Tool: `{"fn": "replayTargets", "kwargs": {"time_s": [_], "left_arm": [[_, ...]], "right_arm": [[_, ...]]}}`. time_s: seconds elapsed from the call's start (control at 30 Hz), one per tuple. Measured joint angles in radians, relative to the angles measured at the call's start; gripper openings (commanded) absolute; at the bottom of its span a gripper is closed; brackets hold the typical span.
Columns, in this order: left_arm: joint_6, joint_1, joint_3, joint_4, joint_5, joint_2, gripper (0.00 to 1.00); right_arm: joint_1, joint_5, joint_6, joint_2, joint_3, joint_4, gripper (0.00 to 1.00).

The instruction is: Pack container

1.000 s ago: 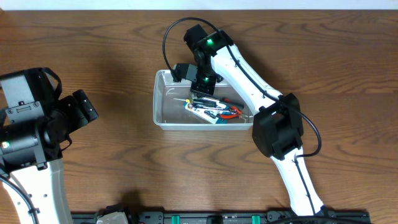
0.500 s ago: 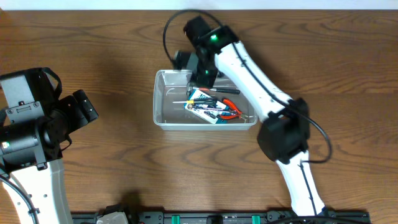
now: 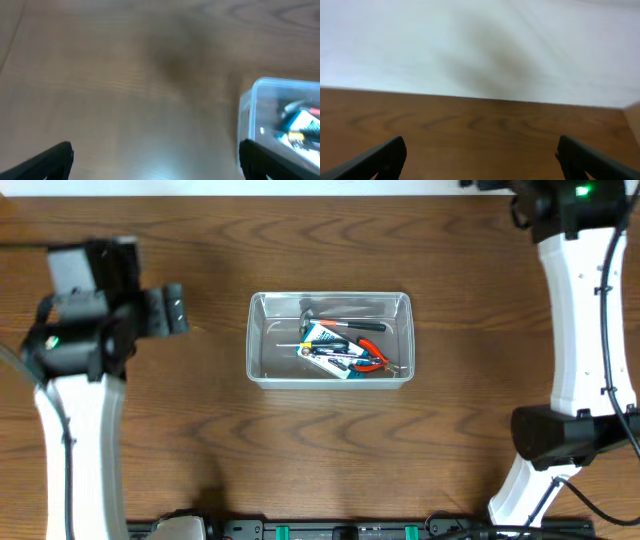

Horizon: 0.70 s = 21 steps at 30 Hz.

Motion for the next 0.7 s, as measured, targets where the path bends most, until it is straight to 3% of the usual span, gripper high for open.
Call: {"fn": "replayTargets", "kwargs": {"time_s": [0.13, 0.33, 0.53, 0.7], "left_arm": [[0.082, -0.023, 0.000, 0.117, 0.010, 0.077, 0.98], [0.138, -0.025, 0.000, 0.118, 0.014, 0.059, 0.98], [0.133, -0.044, -0.006, 0.106, 0.014, -0.048, 0.98], [0.125, -0.045, -0.081, 0.157, 0.011, -0.216, 0.98]], "right_arm": [[-0.080, 0.010, 0.054, 0.018, -0.008, -0.042, 0.99], [-0.194, 0.075, 0.113, 0.018, -0.009, -0.197, 0.99], [-0.247, 0.093, 0.154, 0.001, -0.035, -0.283, 0.99], [-0.245, 0.092, 0.166, -0.151, -0.232, -0.227, 0.99]]}}
